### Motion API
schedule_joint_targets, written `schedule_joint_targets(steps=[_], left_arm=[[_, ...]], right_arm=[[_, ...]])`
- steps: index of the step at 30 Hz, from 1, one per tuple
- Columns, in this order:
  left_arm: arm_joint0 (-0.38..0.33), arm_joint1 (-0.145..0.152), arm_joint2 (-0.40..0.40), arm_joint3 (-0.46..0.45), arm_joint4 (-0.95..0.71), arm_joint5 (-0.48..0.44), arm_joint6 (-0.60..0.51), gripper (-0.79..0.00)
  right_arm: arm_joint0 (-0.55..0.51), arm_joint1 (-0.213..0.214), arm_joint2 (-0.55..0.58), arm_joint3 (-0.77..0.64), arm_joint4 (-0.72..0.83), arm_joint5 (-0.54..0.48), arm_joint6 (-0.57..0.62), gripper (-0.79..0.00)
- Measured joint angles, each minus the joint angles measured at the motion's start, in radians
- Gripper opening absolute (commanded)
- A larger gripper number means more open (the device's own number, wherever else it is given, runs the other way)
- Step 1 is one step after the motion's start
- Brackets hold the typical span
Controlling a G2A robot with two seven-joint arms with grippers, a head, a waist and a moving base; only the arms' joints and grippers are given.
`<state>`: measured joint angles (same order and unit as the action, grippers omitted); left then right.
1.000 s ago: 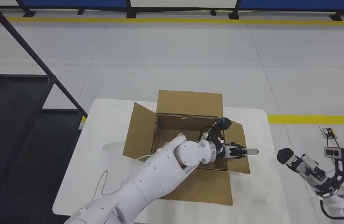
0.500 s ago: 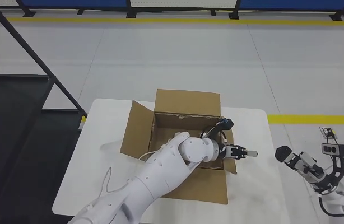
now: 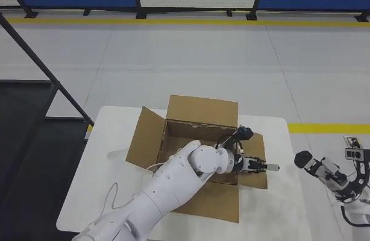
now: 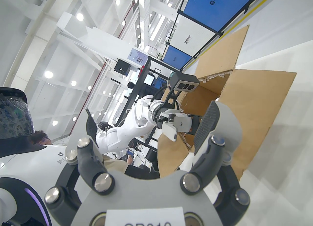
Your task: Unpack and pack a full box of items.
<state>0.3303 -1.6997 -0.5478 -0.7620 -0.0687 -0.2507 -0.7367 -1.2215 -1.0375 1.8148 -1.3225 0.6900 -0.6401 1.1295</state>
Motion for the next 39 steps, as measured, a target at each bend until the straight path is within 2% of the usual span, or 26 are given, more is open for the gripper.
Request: schedule_joint_targets(steps=[5,8,11,15,18,21,24,29,32,34,39], left_arm=[[0.047,0.049,-0.090,-0.132,0.037,-0.024,0.029,0.000],[0.103,0.094,-0.181,-0.251,0.050,-0.024,0.013,0.000],[0.186,0.149,-0.306,-0.411,0.095,-0.002,-0.010,0.000],[0.364,0.228,-0.534,-0.696,0.199,0.076,-0.051,0.000],[0.511,0.270,-0.709,-0.893,0.228,0.124,-0.090,0.000],[0.637,0.297,-0.872,-1.034,0.186,0.135,-0.123,0.000],[0.743,0.315,-1.014,-1.124,0.126,0.117,-0.137,0.000],[0.892,0.334,-1.201,-1.209,0.041,0.080,-0.126,0.000],[0.975,0.341,-1.296,-1.233,-0.028,0.051,-0.123,0.000],[1.003,0.343,-1.325,-1.239,-0.051,0.041,-0.125,0.000],[0.999,0.343,-1.321,-1.238,-0.046,0.042,-0.126,0.000]], right_arm=[[0.000,-0.004,0.005,-0.038,-0.004,-0.015,-0.118,0.000],[0.005,-0.005,0.001,-0.083,-0.035,-0.016,-0.170,0.000],[0.019,-0.004,-0.009,-0.139,-0.095,0.005,-0.217,0.000],[0.064,-0.002,-0.057,-0.227,-0.213,0.070,-0.239,0.000],[0.119,0.000,-0.110,-0.272,-0.312,0.130,-0.234,0.000],[0.181,-0.001,-0.190,-0.313,-0.430,0.190,-0.231,0.000],[0.252,-0.007,-0.295,-0.345,-0.575,0.263,-0.254,0.000],[0.380,-0.030,-0.505,-0.346,-0.821,0.421,-0.312,0.000],[0.431,-0.044,-0.590,-0.336,-0.838,0.453,-0.327,0.000],[0.429,-0.043,-0.586,-0.336,-0.821,0.450,-0.326,0.000],[0.428,-0.043,-0.583,-0.336,-0.821,0.450,-0.326,0.000]])
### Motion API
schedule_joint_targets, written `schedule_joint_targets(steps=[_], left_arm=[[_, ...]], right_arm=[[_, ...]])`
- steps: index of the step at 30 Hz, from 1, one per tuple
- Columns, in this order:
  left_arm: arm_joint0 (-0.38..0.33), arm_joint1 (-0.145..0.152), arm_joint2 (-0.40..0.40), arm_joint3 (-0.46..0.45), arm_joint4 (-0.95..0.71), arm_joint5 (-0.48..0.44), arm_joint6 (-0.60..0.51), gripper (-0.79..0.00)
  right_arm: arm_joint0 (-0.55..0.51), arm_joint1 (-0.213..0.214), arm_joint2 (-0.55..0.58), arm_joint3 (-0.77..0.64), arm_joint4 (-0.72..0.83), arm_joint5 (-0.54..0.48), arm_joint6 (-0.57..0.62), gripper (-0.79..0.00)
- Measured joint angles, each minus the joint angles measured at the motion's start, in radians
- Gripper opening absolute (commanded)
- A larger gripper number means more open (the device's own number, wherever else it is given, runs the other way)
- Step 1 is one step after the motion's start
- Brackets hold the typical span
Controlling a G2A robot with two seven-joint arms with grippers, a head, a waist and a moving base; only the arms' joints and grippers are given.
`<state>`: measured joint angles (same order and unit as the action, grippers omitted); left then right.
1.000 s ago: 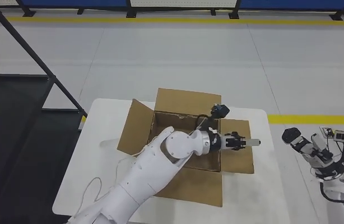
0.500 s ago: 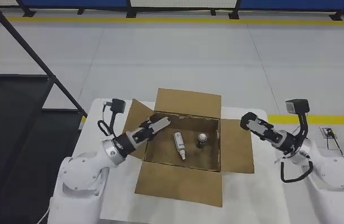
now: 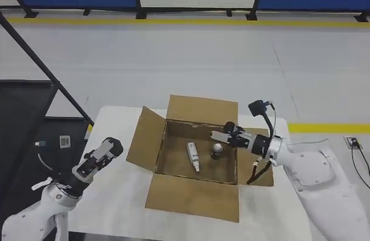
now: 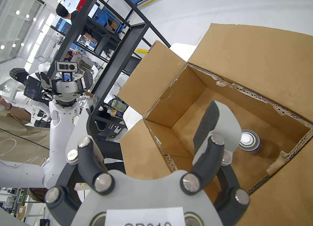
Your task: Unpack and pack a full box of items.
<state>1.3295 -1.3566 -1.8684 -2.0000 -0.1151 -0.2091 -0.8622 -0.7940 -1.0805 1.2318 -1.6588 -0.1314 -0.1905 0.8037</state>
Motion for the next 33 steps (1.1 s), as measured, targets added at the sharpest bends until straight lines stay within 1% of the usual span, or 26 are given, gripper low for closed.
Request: schedule_joint_targets(steps=[3,5,9,12,15,20,24,33], left_arm=[[0.000,0.000,0.000,0.000,0.000,0.000,0.000,0.000],[0.000,0.000,0.000,0.000,0.000,0.000,0.000,0.000],[0.005,0.004,0.027,0.003,-0.003,0.018,0.008,0.000],[0.000,0.009,0.030,0.005,-0.012,0.023,0.016,0.000],[0.000,0.014,0.022,0.001,-0.046,0.027,0.012,0.000],[0.001,0.015,0.021,0.001,-0.048,0.028,0.011,0.000],[0.001,0.014,0.021,0.001,-0.048,0.027,0.011,0.000],[0.001,0.014,0.021,0.001,-0.048,0.027,0.011,0.000]], right_arm=[[0.000,0.000,-0.008,-0.007,-0.008,0.000,0.008,0.000],[0.021,-0.001,-0.049,-0.022,-0.067,0.015,0.061,0.000],[0.160,-0.014,-0.194,0.000,-0.304,0.112,0.248,0.000],[0.256,-0.036,-0.312,0.058,-0.455,0.161,0.319,0.000],[0.341,-0.067,-0.410,0.156,-0.533,0.232,0.347,0.000],[0.458,-0.125,-0.538,0.332,-0.533,0.241,0.381,0.000],[0.527,-0.175,-0.610,0.487,-0.506,0.230,0.371,0.000],[0.586,-0.262,-0.692,0.747,-0.460,0.212,0.319,0.000]])
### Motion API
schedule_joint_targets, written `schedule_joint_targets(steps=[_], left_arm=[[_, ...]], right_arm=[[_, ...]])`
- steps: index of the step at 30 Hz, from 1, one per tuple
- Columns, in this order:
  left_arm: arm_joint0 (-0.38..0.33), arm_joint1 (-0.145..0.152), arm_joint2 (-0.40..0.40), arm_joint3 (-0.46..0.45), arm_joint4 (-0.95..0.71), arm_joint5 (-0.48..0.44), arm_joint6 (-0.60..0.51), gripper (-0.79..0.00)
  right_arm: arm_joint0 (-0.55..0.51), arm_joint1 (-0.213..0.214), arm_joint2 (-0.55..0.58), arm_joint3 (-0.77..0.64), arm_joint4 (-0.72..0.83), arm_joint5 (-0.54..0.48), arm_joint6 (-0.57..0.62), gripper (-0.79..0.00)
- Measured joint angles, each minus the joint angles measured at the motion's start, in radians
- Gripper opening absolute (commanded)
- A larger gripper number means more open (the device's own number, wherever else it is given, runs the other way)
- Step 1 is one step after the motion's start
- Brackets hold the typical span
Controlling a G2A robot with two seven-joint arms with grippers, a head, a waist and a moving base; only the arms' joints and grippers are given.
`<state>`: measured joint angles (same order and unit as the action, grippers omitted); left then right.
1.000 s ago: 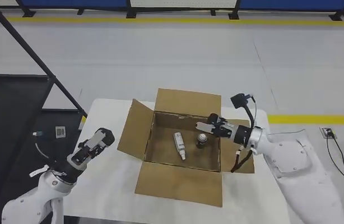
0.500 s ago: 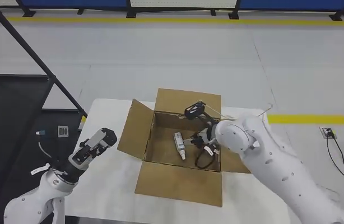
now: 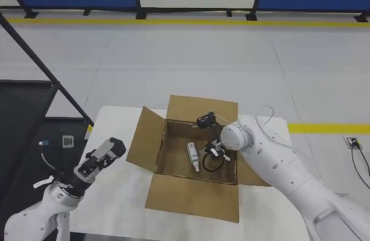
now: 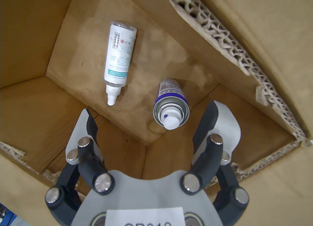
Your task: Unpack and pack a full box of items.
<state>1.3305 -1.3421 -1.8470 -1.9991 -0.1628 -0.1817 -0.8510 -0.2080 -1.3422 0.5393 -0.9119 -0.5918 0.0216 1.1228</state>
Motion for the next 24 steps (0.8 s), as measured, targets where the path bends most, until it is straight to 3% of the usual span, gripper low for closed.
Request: schedule_joint_targets(steps=[4,5,7,12,14,24], left_arm=[[0.000,0.000,0.000,0.000,0.000,0.000,0.000,0.000],[0.000,0.000,0.000,0.000,0.000,0.000,0.000,0.000],[0.000,0.000,0.000,0.000,0.000,0.000,0.000,0.000],[0.000,0.000,0.000,0.000,0.000,0.000,0.000,0.000],[0.000,0.000,0.000,0.000,0.000,0.000,0.000,0.000],[0.000,0.000,0.000,0.000,0.000,0.000,0.000,0.000]], right_arm=[[0.010,-0.024,-0.012,0.076,0.014,-0.026,-0.016,0.000],[0.012,-0.029,-0.015,0.088,0.014,-0.029,-0.018,-0.086],[0.014,-0.039,-0.019,0.112,0.014,-0.034,-0.024,-0.403],[0.018,-0.061,-0.026,0.161,0.005,-0.020,-0.050,-0.591],[0.019,-0.067,-0.026,0.174,0.003,-0.012,-0.060,-0.763],[0.025,-0.067,0.003,0.134,-0.041,0.009,-0.060,-0.785]])
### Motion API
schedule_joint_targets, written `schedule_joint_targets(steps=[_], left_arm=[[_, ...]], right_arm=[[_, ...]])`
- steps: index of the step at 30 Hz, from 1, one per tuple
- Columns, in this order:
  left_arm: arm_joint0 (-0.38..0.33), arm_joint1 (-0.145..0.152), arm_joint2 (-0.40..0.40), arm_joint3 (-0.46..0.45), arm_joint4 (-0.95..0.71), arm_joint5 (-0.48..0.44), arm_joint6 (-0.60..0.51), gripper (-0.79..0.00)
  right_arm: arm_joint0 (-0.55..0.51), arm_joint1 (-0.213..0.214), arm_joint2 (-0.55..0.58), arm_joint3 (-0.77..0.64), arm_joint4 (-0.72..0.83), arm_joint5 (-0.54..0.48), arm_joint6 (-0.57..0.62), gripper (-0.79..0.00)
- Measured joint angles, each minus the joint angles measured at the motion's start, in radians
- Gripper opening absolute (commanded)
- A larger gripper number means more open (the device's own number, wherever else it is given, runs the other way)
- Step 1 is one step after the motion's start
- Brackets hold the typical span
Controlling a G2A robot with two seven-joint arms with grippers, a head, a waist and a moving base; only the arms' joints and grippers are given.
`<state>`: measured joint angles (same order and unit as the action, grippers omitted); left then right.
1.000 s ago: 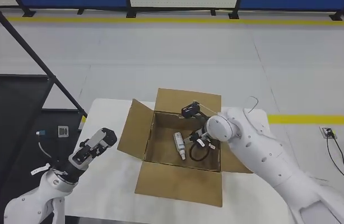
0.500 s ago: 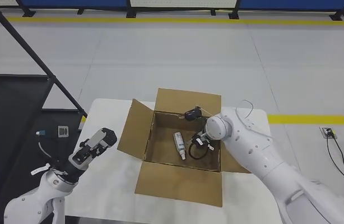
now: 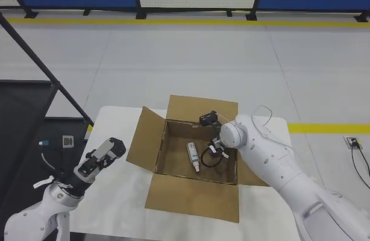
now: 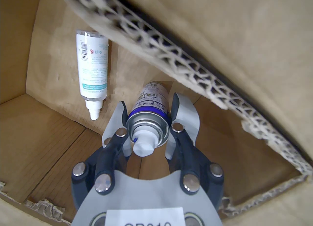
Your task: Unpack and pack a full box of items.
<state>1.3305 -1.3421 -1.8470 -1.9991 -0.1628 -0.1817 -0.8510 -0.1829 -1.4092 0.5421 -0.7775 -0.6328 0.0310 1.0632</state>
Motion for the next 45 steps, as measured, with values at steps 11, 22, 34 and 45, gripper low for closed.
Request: schedule_joint_targets(steps=[11,22,34,45], left_arm=[[0.000,0.000,0.000,0.000,0.000,0.000,0.000,0.000],[0.000,0.000,0.000,0.000,0.000,0.000,0.000,0.000],[0.000,0.000,0.000,0.000,0.000,0.000,0.000,0.000],[0.000,0.000,0.000,0.000,0.000,0.000,0.000,0.000]], right_arm=[[-0.157,0.128,0.168,-0.530,-0.186,0.093,0.201,-0.785],[-0.534,0.263,0.620,-1.169,-0.408,0.267,0.309,-0.785],[-0.768,0.305,1.044,-1.173,-0.439,0.371,0.339,-0.785],[-0.673,0.298,0.953,-0.732,-0.403,0.304,0.289,-0.785]])
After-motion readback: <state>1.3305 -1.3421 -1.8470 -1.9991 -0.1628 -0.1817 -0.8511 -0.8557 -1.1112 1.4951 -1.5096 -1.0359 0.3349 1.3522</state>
